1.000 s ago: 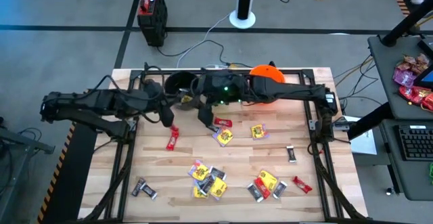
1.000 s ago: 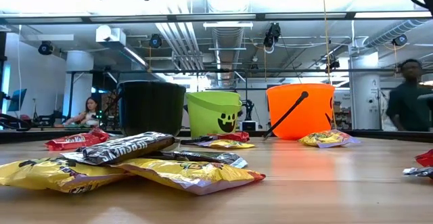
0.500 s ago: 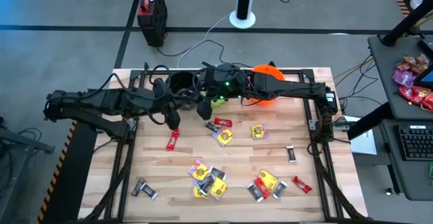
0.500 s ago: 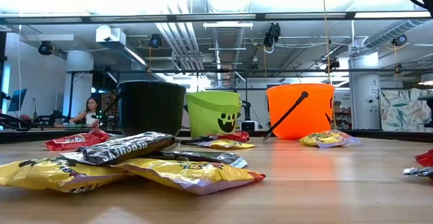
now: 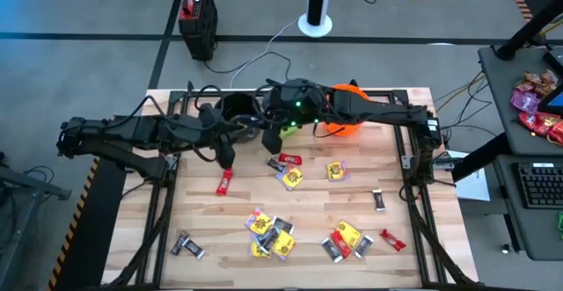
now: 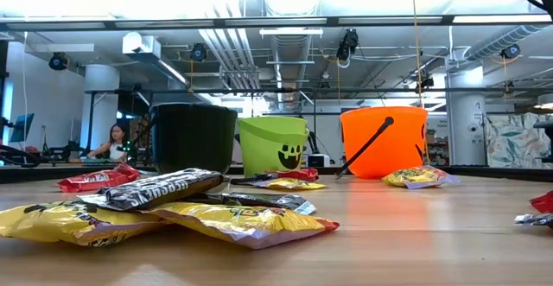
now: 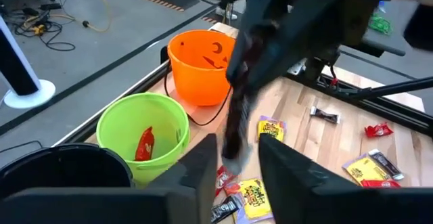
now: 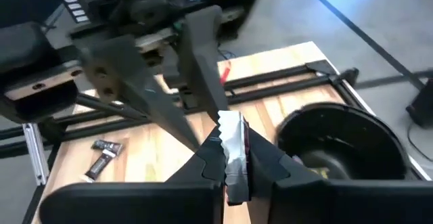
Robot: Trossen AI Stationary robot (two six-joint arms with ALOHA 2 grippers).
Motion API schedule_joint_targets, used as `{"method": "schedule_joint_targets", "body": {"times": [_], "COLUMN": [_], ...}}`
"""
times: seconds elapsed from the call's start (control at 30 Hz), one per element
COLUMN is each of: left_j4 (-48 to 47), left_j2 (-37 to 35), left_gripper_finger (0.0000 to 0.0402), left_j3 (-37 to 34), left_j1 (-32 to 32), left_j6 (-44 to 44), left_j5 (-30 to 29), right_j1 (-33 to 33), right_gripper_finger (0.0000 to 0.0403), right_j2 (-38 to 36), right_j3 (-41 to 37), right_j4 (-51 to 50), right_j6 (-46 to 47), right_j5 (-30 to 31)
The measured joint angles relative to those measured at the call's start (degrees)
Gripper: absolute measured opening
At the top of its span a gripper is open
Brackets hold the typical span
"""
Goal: Sort candy by brand, put in halloween buckets
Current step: Put the brown chocolate bar into the orange bucket
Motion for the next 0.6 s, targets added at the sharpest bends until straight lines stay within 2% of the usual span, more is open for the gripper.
{"method": "schedule_joint_targets", "body": {"times": [0.1, 0.2, 0.43, 0.53, 0.6], "left_j4": [-0.3, -1.1, -1.3, -1.3, -1.3], "left_j2": [0.0, 0.0, 0.0, 0.0, 0.0], "left_gripper_finger": [0.0129, 0.0152, 0.0159, 0.0155, 0.0153], "left_j3": [0.0, 0.0, 0.1, 0.1, 0.1], "left_j1": [0.0, 0.0, 0.9, 1.8, 2.6], "left_j6": [0.0, 0.1, 0.0, 0.0, 0.0], "left_j5": [-0.2, -0.6, -0.7, -0.7, -0.7], "right_j1": [-1.9, -5.3, -19.6, -25.0, -27.8], "right_gripper_finger": [0.0017, 0.0016, 0.0016, 0.0028, 0.0051], "right_j2": [-1.2, -2.0, -0.7, -0.1, -0.1], "right_j3": [0.2, 1.2, -0.2, -3.2, -5.6], "right_j4": [-5.5, -17.4, -48.4, -50.5, -50.5], "right_j6": [0.7, 1.7, 8.5, 11.8, 11.9], "right_j5": [0.4, 3.8, 14.5, 16.0, 15.6]}}
